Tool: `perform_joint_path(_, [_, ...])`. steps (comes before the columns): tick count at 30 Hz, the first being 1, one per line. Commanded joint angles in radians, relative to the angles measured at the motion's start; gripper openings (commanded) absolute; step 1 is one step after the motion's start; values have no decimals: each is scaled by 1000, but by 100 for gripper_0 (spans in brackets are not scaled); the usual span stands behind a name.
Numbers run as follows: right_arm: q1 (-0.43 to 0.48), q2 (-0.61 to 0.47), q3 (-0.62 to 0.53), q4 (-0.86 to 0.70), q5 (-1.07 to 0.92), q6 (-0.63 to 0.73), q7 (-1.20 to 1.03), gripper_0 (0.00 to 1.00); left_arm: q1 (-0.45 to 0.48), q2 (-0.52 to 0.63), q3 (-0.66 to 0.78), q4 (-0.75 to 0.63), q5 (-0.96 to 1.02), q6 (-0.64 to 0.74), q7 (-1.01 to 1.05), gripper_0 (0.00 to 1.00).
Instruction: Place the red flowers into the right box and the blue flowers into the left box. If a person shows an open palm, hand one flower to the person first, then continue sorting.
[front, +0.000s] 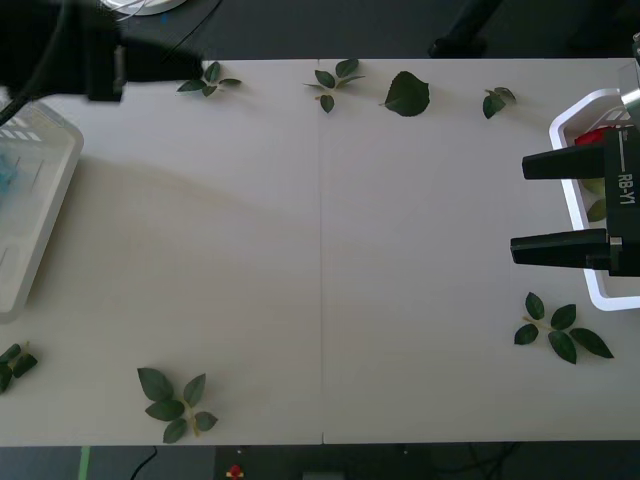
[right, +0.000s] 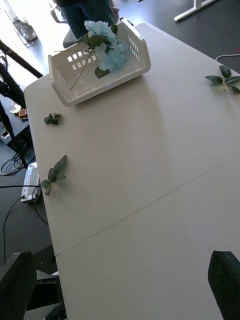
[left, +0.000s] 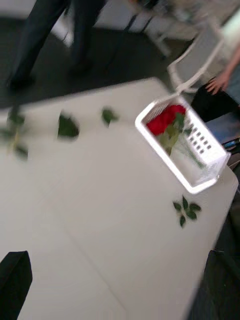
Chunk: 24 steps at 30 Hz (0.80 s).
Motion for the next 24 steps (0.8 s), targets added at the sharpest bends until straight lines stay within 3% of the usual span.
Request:
perform_joint_path(1, [2,17,-1,-6,-11,0,15,100,37,121,13,-110,-16,87,48,100])
perform_joint_path(5, [2,17,-1,-6,-11,0,15,100,51,210,-46,-169,-25,100,110,100])
perform_joint_path(8, [2,17,-1,-6,-11,0,15,100,69,273,-113,-187,-35,11,117,100])
perform_joint_path(15, [2,17,-1,-6,-11,0,15,100,172,455,-319,-198,-97,-425,25,100])
perform_joint_path(24, [2,17,-1,-6,-11,0,15,100,203,483,-362,-203,-157,-472,5,100])
